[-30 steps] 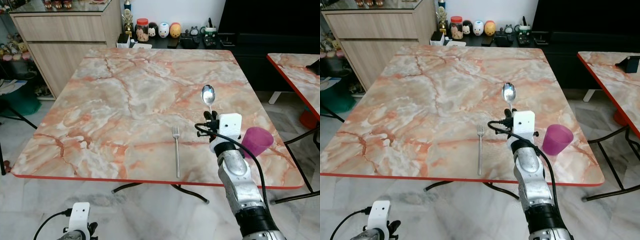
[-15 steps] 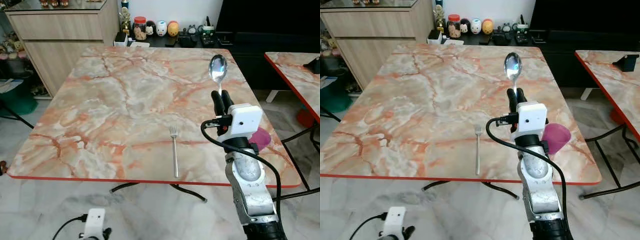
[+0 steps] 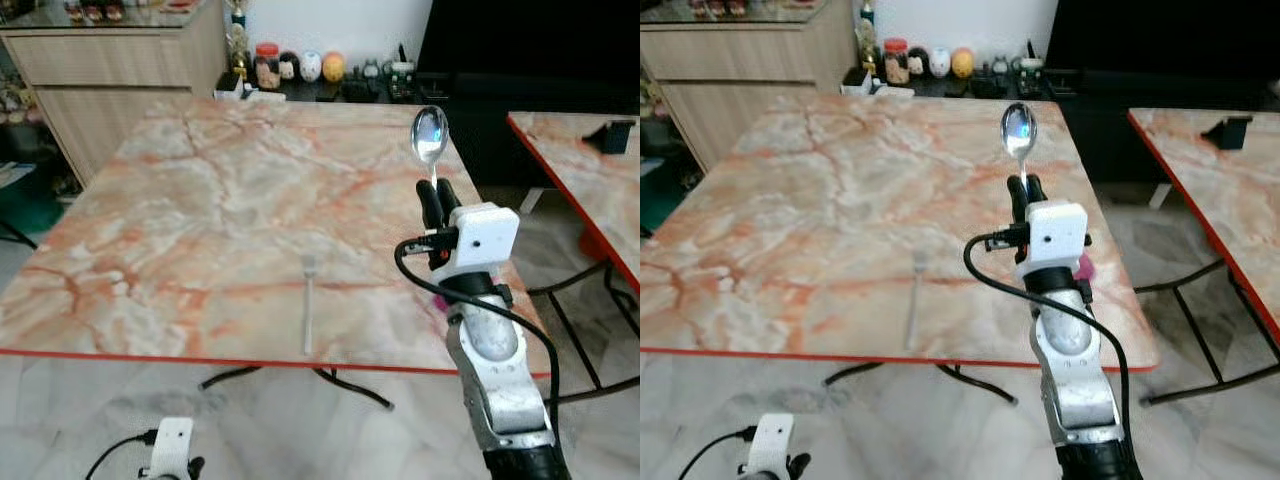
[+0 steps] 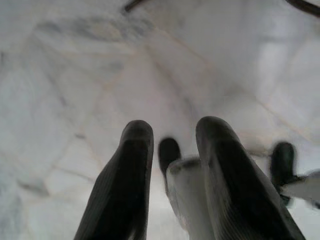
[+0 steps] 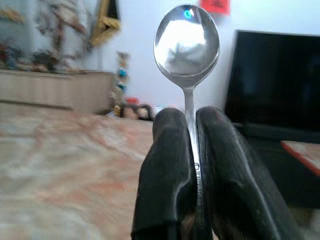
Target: Setting the table
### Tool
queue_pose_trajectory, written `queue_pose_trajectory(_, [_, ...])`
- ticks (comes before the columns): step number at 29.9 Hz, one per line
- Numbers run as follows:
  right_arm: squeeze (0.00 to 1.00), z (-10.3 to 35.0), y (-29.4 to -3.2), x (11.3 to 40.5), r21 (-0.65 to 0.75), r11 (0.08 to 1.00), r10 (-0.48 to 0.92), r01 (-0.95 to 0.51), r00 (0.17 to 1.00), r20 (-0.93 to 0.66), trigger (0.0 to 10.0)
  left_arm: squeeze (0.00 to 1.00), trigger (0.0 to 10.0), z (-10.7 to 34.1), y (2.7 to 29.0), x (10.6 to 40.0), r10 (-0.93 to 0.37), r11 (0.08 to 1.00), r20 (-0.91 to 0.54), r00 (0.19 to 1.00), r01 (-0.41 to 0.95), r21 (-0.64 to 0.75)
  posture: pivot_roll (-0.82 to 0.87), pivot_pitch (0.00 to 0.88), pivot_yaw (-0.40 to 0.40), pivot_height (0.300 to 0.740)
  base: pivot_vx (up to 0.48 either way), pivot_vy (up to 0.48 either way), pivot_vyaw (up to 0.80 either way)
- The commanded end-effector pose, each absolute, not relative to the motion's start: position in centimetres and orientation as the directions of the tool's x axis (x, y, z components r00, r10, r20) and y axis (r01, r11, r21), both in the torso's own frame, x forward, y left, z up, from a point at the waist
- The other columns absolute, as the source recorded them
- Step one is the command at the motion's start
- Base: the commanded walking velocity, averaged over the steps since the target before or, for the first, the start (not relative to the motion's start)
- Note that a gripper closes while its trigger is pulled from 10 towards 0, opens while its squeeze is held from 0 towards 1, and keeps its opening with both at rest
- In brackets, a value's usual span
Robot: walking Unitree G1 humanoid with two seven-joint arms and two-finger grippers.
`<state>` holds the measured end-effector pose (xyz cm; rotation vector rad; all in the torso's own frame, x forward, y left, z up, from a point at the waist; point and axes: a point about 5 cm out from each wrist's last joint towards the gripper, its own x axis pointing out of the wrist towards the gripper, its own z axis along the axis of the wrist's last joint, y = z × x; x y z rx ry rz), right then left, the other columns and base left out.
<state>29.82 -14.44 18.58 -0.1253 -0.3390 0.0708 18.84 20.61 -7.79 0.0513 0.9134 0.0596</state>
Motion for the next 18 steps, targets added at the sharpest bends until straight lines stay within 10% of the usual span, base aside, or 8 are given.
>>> queue_pose_trajectory(1, [0.0, 19.85, -14.09, 29.87, -0.126, 0.991, 0.096, -0.052, 0.924, 0.37, 10.0, 0.0, 10.0, -7.95, 20.92, 18.46, 0.081, 0.996, -0.799, 0.596, -0.025, 0.082, -0.08, 0.0, -0.006, 0.736, 0.0, -0.368, 0.0])
queue_pose_trajectory(18, [0.0, 19.59, -13.88, 29.71, -0.119, 0.991, 0.105, -0.065, 0.925, 0.364, 10.0, 0.0, 10.0, -8.18, 20.46, 18.11, 0.072, 0.997, -0.802, 0.593, -0.017, 0.077, -0.09, 0.0, 0.001, 0.736, 0.0, -0.365, 0.0])
